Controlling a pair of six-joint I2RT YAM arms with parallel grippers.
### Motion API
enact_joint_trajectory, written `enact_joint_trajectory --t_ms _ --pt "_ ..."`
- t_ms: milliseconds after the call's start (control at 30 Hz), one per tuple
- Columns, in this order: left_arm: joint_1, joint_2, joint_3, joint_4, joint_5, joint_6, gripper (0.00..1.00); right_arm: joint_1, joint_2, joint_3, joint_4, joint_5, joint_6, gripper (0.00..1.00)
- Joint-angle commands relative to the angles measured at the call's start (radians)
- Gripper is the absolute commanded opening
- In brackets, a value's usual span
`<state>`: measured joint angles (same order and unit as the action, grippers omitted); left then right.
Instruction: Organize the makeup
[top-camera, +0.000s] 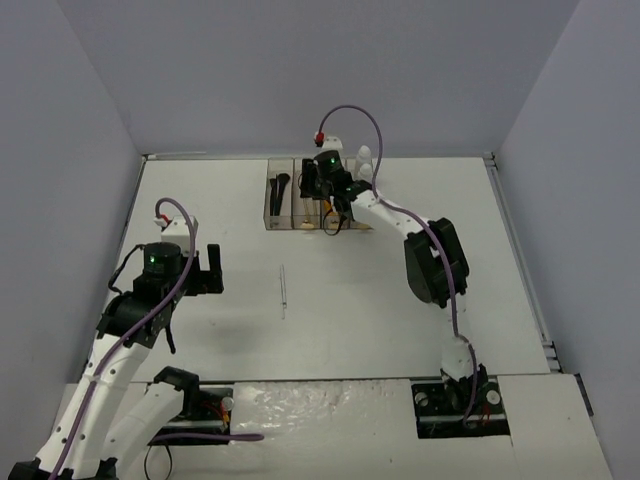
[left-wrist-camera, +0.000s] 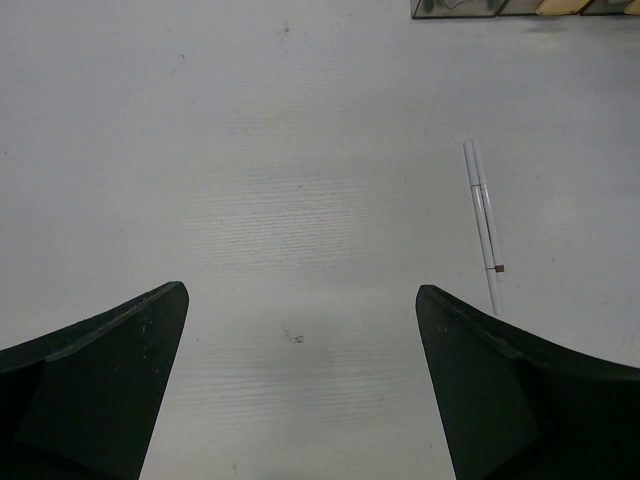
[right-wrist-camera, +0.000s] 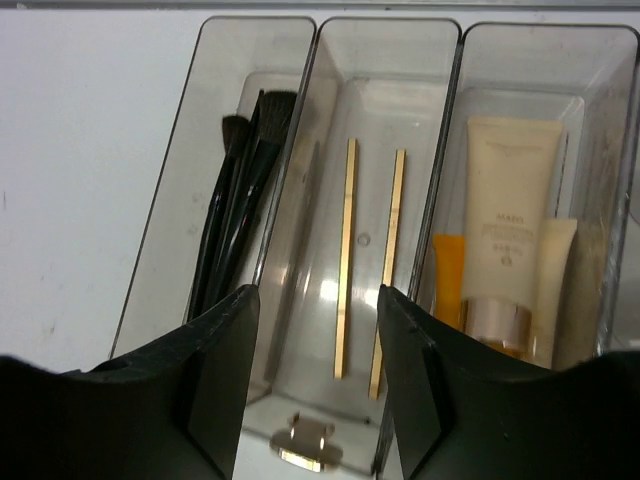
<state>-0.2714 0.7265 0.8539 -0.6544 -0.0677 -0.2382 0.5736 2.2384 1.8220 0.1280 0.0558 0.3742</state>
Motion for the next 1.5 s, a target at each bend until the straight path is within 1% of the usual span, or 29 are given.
enact_joint_trajectory --t_ms 0,33,133,233,333,533,733,967,1467 --pt "0.010 0.008 0.025 0.033 -0.004 -0.006 0.97 0.093 -0.294 -0.175 0.052 0.062 -0.086 0.48" --pt "0.011 0.006 0.025 0.033 -0.004 -0.006 0.97 0.115 -0.302 -0.187 0.052 0.085 -0.091 0.48" --pt "0.011 0.004 0.025 0.033 -0.009 -0.009 0.97 0.204 -0.403 -0.330 0.056 0.132 -0.075 0.49" --pt "0.015 0.003 0.027 0.032 -0.014 -0.009 0.97 0.282 -0.437 -0.457 0.070 0.182 -0.048 0.49" --pt "0.017 0.005 0.025 0.033 -0.015 -0.010 0.97 0.366 -0.428 -0.517 0.072 0.247 -0.027 0.49" --pt "0.017 0.011 0.024 0.033 -0.016 -0.012 0.97 0.446 -0.368 -0.582 0.083 0.313 0.020 0.48" --pt "0.017 0.016 0.024 0.032 -0.017 -0.010 0.97 0.457 -0.350 -0.639 0.131 0.323 0.059 0.44" --pt "0.017 0.017 0.024 0.033 -0.017 -0.011 0.97 0.459 -0.321 -0.647 0.148 0.302 0.078 0.42" --pt "0.017 0.019 0.024 0.035 -0.012 -0.009 0.97 0.465 -0.271 -0.643 0.157 0.309 0.098 0.38"
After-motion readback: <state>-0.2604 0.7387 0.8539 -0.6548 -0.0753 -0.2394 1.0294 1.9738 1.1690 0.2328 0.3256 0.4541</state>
